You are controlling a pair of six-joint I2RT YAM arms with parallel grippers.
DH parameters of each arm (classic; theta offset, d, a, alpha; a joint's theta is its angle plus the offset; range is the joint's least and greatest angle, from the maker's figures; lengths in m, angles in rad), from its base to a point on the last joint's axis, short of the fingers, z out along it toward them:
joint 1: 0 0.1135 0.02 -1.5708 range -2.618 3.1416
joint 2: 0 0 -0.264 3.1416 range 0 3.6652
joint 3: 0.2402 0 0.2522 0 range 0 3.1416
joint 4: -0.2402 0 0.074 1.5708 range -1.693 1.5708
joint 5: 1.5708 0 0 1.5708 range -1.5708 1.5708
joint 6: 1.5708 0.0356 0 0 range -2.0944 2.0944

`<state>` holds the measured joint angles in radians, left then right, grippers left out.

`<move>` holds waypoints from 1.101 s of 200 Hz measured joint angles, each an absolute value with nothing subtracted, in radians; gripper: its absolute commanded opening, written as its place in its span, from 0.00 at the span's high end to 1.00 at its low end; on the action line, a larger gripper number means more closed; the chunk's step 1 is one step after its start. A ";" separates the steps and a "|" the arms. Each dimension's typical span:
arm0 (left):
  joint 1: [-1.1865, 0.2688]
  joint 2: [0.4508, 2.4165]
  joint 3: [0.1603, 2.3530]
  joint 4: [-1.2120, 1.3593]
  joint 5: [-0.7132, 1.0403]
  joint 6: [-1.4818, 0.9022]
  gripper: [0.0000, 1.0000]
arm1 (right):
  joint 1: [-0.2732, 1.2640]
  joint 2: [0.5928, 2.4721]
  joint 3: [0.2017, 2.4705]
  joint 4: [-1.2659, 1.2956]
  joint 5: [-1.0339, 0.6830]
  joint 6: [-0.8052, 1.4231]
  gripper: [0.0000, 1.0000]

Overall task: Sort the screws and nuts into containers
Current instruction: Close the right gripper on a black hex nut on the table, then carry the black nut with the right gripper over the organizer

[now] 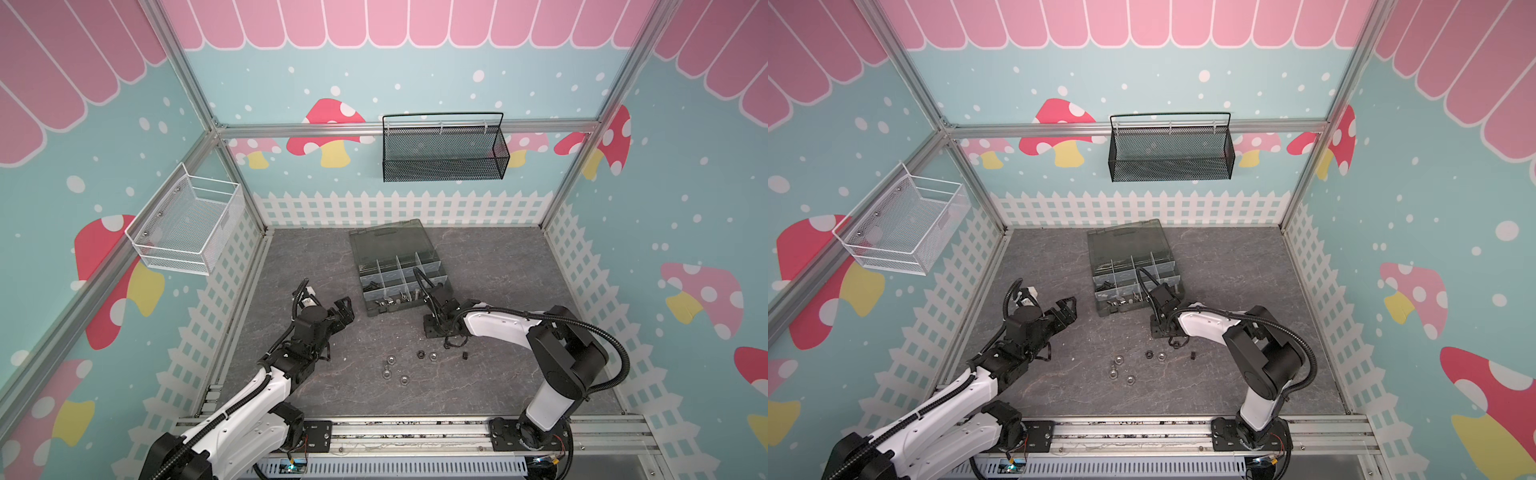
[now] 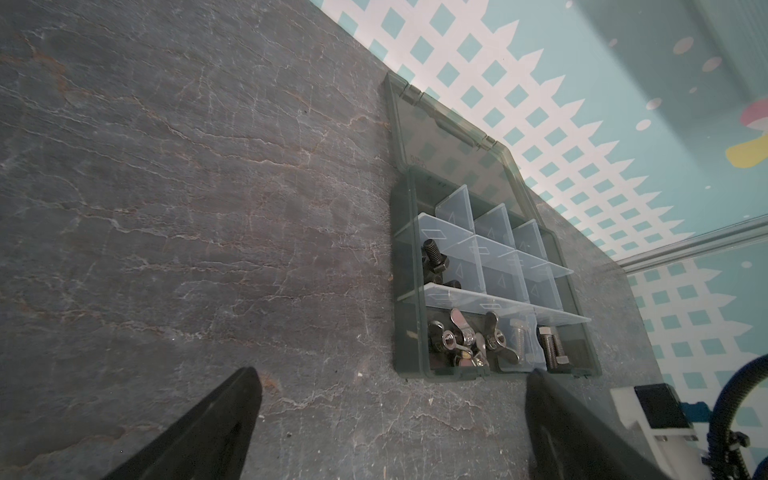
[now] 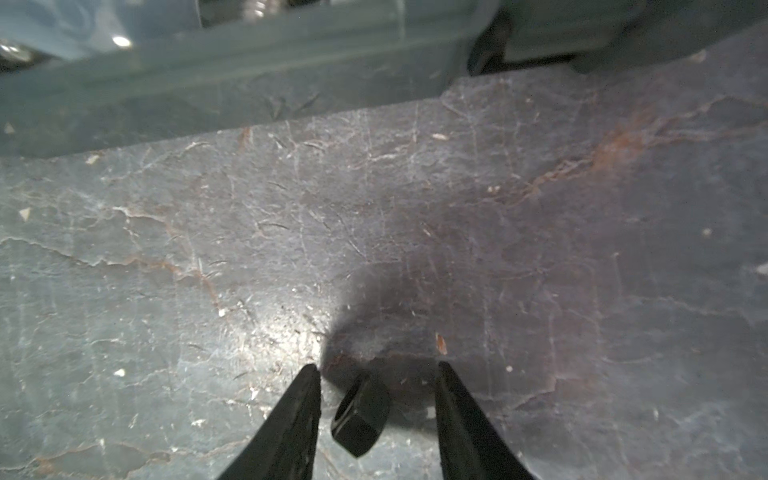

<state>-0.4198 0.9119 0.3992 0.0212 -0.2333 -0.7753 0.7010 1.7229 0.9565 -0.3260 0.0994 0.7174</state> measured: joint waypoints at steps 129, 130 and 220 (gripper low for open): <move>-0.420 0.966 0.399 0.058 -0.196 -0.782 0.00 | 0.746 1.744 0.985 -0.389 0.184 0.732 0.90; -0.420 0.967 0.399 0.057 -0.196 -0.783 0.00 | 0.746 1.744 0.985 -0.389 0.184 0.735 0.90; -0.420 0.978 0.399 0.057 -0.187 -0.783 0.00 | 0.746 1.739 1.071 -0.418 0.202 0.688 0.96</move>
